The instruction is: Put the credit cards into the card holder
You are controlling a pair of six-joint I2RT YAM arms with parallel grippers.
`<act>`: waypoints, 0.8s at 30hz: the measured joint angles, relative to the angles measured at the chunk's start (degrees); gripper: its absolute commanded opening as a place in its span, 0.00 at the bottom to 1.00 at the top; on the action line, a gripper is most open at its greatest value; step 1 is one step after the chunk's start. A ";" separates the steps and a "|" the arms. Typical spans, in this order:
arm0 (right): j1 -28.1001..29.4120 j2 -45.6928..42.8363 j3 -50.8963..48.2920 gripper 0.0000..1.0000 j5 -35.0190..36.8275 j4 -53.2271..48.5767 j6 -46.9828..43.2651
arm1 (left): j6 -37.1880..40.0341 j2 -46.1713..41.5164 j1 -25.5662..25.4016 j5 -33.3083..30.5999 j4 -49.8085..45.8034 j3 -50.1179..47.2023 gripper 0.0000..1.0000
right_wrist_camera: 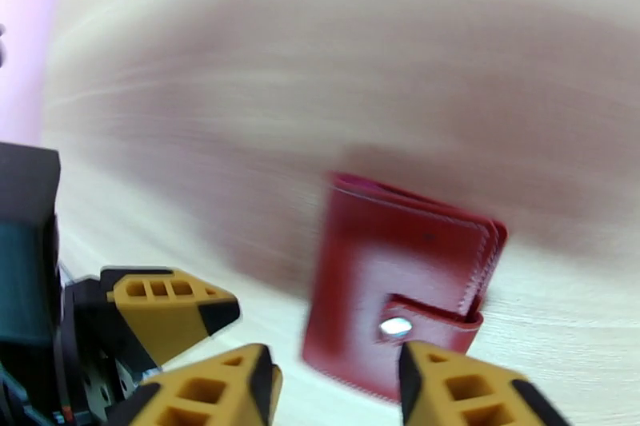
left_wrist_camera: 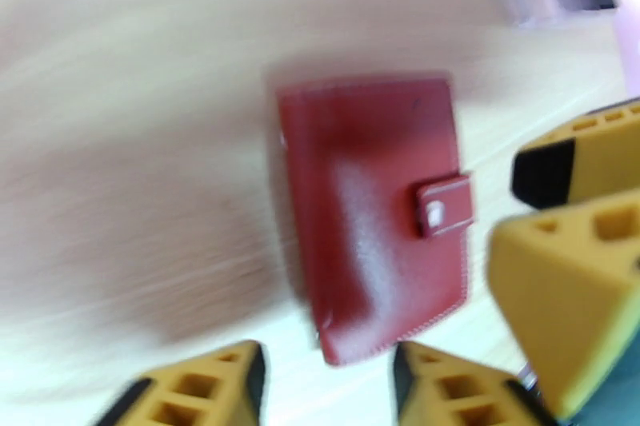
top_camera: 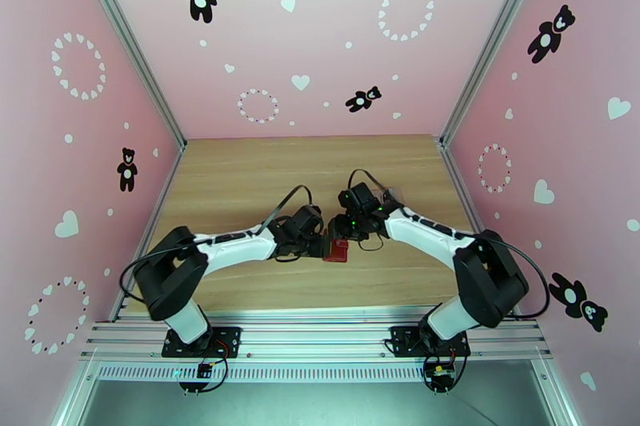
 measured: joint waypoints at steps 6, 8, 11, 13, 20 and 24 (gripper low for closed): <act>-2.95 -10.88 1.14 0.71 7.91 -2.99 -4.48 | 1.42 -17.86 0.26 -20.28 -6.23 -1.09 0.72; -3.45 -16.81 -0.07 0.89 15.32 -2.25 -6.97 | 2.21 -24.87 0.42 -32.39 -7.02 -3.32 0.77; -4.09 -27.15 -5.86 0.99 26.77 3.08 -13.25 | 5.60 -33.31 1.33 -52.13 -5.66 -9.09 0.88; -5.16 -32.39 -13.07 0.99 33.18 10.60 -19.30 | 13.00 -35.63 3.96 -61.35 0.20 -15.15 0.89; -14.32 -30.18 -29.92 0.99 38.12 24.79 -30.88 | 30.91 -34.71 21.84 -57.29 25.97 -37.64 0.87; -21.00 -26.05 -32.46 0.99 37.20 33.44 -32.17 | 34.53 -27.36 31.32 -48.22 37.75 -40.48 0.86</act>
